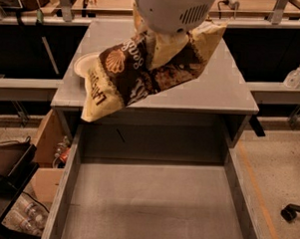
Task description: Pick brown chip bag from top drawer and place on counter
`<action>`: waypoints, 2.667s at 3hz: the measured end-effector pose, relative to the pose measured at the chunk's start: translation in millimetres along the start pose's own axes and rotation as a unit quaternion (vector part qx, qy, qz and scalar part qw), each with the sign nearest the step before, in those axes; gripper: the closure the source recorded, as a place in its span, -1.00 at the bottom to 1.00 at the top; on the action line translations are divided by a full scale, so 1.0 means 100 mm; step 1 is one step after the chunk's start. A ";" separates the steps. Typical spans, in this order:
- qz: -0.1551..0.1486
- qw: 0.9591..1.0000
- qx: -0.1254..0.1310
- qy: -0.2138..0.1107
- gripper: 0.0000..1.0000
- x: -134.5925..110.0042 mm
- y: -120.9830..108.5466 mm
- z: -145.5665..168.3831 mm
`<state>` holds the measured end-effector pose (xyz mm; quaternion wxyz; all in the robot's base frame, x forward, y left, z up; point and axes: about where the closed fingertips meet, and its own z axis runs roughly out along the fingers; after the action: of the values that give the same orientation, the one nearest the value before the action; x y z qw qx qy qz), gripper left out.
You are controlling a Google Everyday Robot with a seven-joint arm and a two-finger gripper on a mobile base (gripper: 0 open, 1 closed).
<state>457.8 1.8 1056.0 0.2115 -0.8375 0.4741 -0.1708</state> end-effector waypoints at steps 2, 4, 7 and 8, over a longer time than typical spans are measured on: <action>0.015 0.999 0.043 0.002 1.00 0.23 -0.13 -0.17; 0.119 0.987 0.106 0.008 1.00 1.69 -0.52 0.00; 0.234 0.966 0.107 -0.033 1.00 2.79 -0.17 1.03; 0.248 0.959 0.119 -0.074 1.00 2.83 -0.03 1.55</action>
Offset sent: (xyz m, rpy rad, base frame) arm 0.0723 -0.0633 0.0159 0.1410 -0.0936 -0.0838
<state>674.5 -212.0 949.5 0.3794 -0.6730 0.6261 -0.1059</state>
